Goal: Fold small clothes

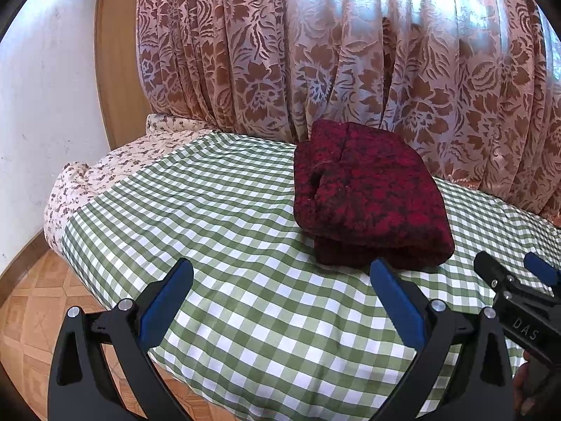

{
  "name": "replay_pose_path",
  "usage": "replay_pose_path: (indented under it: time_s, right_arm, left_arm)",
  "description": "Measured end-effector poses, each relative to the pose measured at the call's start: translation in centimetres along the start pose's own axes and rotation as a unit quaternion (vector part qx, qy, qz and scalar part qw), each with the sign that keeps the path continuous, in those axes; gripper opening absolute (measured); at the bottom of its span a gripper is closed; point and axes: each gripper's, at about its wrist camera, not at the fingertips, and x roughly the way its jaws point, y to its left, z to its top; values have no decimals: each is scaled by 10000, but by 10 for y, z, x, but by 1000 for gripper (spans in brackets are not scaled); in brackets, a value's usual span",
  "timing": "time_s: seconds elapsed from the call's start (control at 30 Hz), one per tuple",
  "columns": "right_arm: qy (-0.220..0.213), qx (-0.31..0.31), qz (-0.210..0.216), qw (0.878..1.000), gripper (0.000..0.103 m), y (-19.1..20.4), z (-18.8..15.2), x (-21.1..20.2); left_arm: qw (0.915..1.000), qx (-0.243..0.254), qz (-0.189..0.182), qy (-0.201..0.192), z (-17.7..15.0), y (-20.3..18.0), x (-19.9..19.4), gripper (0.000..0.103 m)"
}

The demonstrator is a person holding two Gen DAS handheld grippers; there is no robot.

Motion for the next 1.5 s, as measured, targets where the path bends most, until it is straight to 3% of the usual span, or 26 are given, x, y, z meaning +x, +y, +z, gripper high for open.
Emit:
replay_pose_path:
  time_s: [1.5]
  right_arm:
    - [-12, -57, 18, 10000, 100, 4, 3, -4]
  left_arm:
    - [9999, -83, 57, 40, 0, 8, 0, 101]
